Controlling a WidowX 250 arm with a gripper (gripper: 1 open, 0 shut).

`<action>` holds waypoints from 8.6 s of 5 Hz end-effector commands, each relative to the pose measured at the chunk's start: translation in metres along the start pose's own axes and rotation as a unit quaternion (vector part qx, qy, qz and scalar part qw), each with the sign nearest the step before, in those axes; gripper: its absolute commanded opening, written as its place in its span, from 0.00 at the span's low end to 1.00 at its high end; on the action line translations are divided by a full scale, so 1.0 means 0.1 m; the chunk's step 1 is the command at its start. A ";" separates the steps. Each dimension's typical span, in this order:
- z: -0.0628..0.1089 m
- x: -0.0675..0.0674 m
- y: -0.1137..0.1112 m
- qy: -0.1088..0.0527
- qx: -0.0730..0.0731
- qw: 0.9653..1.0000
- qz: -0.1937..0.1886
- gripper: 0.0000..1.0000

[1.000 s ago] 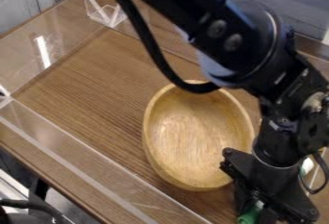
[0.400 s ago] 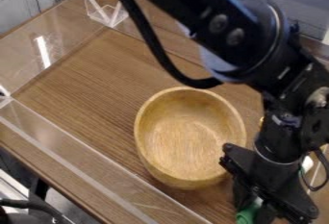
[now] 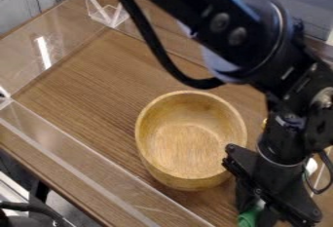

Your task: Put the green marker in the brown bowl

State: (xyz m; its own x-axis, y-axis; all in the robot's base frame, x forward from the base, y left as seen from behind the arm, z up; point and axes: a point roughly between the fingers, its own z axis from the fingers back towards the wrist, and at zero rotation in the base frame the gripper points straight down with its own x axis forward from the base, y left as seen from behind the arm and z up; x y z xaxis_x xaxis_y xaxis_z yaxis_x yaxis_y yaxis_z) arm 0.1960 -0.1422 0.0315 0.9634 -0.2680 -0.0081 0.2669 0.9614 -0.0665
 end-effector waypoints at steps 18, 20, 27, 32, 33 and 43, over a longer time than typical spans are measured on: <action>0.42 0.02 0.05 -0.021 -0.008 0.998 -0.054 0.00; 0.44 0.01 0.07 -0.020 -0.010 0.998 -0.054 0.00; 0.46 -0.01 0.13 -0.023 -0.013 0.998 -0.053 0.00; 0.56 -0.03 0.20 -0.014 -0.006 0.997 -0.070 0.00; 0.60 -0.04 0.21 -0.011 -0.004 0.997 -0.075 0.00; 0.91 -0.03 0.68 -0.020 0.048 0.985 -0.167 0.00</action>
State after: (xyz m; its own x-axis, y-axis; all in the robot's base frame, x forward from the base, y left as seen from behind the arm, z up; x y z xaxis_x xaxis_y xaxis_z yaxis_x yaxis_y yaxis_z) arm 0.2087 -0.0724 0.1053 0.8170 -0.5764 -0.0155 0.5766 0.8169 0.0162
